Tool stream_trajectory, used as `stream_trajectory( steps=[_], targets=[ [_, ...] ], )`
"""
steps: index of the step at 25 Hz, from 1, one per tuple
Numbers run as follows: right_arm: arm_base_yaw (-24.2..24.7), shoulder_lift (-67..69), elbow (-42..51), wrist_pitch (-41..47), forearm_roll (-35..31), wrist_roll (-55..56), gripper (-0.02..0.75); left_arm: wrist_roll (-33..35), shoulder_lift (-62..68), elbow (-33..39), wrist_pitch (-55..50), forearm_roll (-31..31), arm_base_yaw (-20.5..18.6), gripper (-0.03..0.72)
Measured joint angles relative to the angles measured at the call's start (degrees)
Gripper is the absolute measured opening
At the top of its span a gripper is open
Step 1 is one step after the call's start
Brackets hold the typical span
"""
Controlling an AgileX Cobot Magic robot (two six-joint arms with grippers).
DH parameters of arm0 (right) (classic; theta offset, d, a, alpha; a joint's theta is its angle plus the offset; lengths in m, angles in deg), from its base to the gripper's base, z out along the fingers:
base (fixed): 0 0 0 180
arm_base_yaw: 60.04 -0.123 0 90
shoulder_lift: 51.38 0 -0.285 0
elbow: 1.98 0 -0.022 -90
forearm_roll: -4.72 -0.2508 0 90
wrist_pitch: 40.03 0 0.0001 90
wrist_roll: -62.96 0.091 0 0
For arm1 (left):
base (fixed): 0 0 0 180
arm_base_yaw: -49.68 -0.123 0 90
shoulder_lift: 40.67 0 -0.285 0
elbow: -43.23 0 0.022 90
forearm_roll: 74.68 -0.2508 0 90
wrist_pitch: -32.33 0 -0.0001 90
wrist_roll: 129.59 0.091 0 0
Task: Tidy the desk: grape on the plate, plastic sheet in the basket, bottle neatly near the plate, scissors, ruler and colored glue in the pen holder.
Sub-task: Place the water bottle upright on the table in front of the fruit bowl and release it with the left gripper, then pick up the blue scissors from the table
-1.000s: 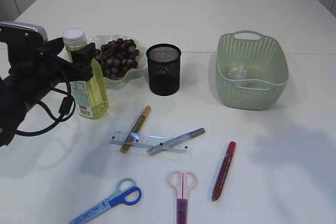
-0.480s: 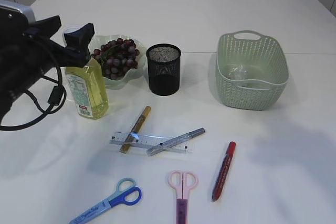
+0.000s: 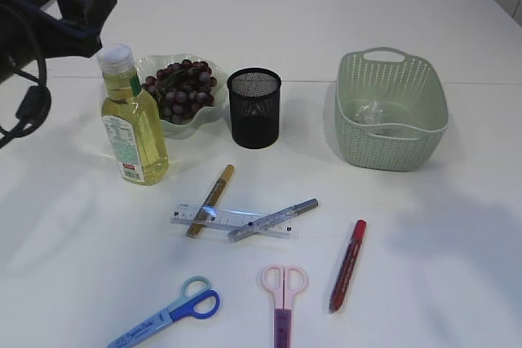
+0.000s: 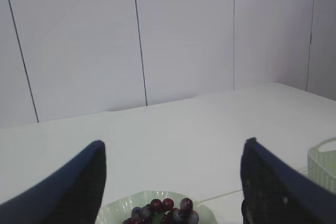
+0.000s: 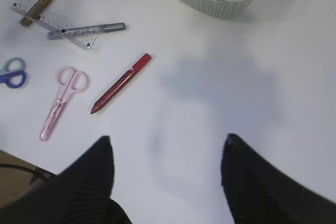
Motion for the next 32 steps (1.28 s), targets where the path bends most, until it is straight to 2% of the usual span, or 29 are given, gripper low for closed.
stream_trajectory(
  steps=[10, 19, 24, 28, 32],
  targets=[
    [0.0, 0.0, 0.0, 0.0, 0.1, 4.1, 0.521, 0.0, -17.1, 0.1, -20.8, 0.0, 0.0, 0.581],
    [0.0, 0.0, 0.0, 0.0, -4.4, 4.4, 0.522, -3.1, -32.0, 0.3, -52.0, 0.0, 0.9, 0.568],
    [0.0, 0.0, 0.0, 0.0, -6.3, 6.1, 0.522, -3.1, -38.0, -1.4, -66.4, 0.0, 5.2, 0.562],
    [0.0, 0.0, 0.0, 0.0, -6.5, 8.7, 0.522, -3.1, -38.5, -5.0, -80.4, 0.0, 9.8, 0.561],
    [0.0, 0.0, 0.0, 0.0, -6.5, 10.3, 0.522, -2.6, -37.4, -9.6, -89.5, 0.0, 14.7, 0.56]
  ],
)
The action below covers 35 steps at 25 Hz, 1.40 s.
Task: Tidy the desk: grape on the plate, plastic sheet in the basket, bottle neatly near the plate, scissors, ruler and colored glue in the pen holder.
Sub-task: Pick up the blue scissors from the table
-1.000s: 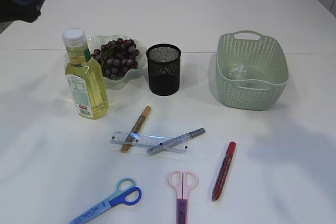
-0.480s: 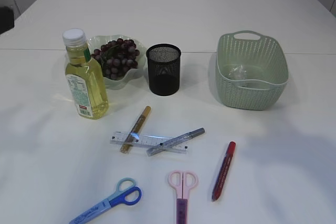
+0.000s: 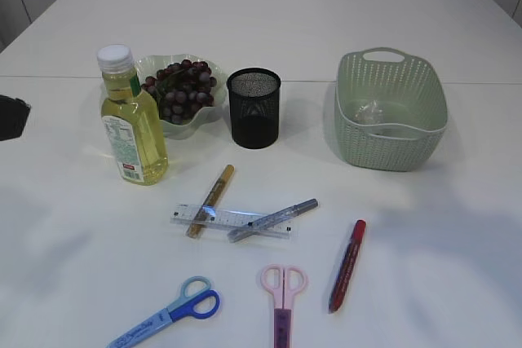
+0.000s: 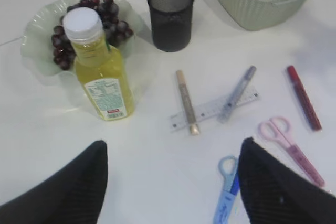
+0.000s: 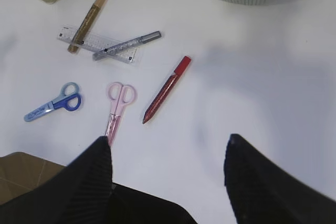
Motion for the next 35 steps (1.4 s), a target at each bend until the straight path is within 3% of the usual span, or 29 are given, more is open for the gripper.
stream_trajectory(
  steps=[4, 11, 16, 21, 27, 35],
  targets=[
    [0.0, 0.0, 0.0, 0.0, 0.0, 1.2, 0.522, 0.7, 3.6, -5.9, -10.8, 1.0, 3.3, 0.539],
    [0.0, -0.1, 0.7, 0.0, 1.2, 2.2, 0.522, 4.4, 14.6, -13.7, -27.2, 5.5, 3.9, 0.465],
    [0.0, -0.3, 5.7, 0.0, 2.9, 2.6, 0.522, 6.0, 21.2, -14.5, -28.2, 7.5, 4.4, 0.459],
    [0.0, -0.3, 10.7, 0.0, 3.2, 2.7, 0.522, 7.9, 27.3, -14.5, -28.2, 7.6, 7.7, 0.457],
    [0.0, -0.3, 11.3, -0.3, 3.2, 2.7, 0.522, 8.5, 37.3, -15.7, -27.8, 5.3, 11.0, 0.457],
    [0.0, -0.3, 11.3, -0.4, 6.4, 2.7, 0.522, 8.5, 46.6, -15.7, -23.7, 4.3, 11.3, 0.442]
  ],
)
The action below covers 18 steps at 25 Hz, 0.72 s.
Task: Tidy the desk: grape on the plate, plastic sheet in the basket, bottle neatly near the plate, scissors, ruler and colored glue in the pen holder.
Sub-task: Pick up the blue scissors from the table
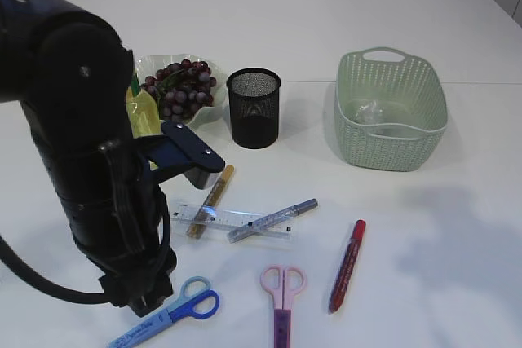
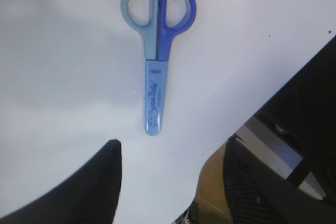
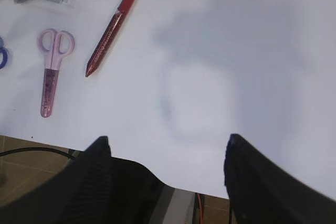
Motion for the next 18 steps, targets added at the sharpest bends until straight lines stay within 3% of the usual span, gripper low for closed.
stream_trajectory(
  steps=[18],
  targets=[
    [0.0, 0.0, 0.0, -0.1, 1.1, 0.0, 0.522, 0.1, 8.2, -0.4, 7.8, -1.7, 0.0, 0.435]
  ],
)
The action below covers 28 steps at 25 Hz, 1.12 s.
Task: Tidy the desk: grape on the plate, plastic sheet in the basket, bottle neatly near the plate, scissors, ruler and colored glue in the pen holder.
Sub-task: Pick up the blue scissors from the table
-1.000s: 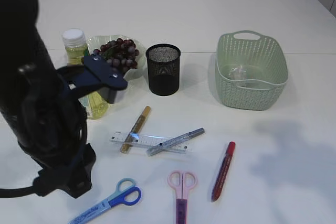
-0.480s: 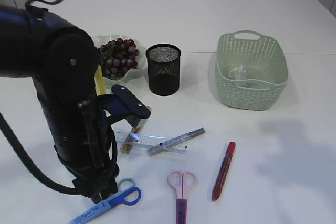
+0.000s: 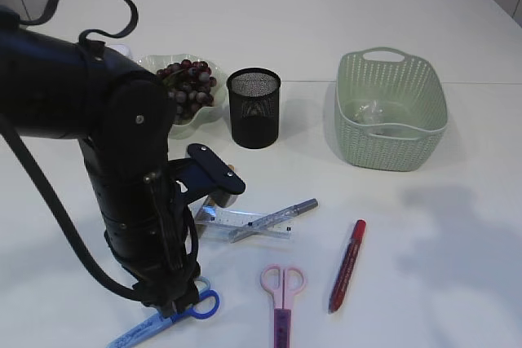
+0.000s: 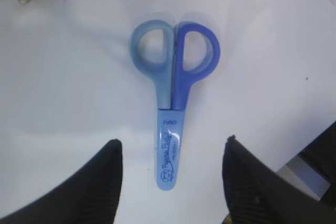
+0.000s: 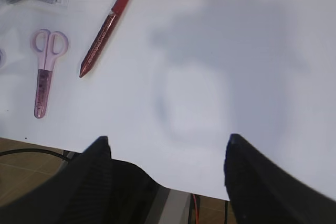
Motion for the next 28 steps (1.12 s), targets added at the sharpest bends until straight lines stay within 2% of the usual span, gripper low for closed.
stream_trajectory(
  steps=[13, 28],
  targets=[
    [0.0, 0.0, 0.0, 0.0, 0.1, 0.0, 0.523, 0.0, 2.0, 0.0, 1.9, 1.5, 0.0, 0.435],
    [0.0, 0.0, 0.0, 0.0, 1.1, -0.1, 0.523, 0.0, 2.4, 0.0, 1.8, 0.0, 0.0, 0.435]
  ],
)
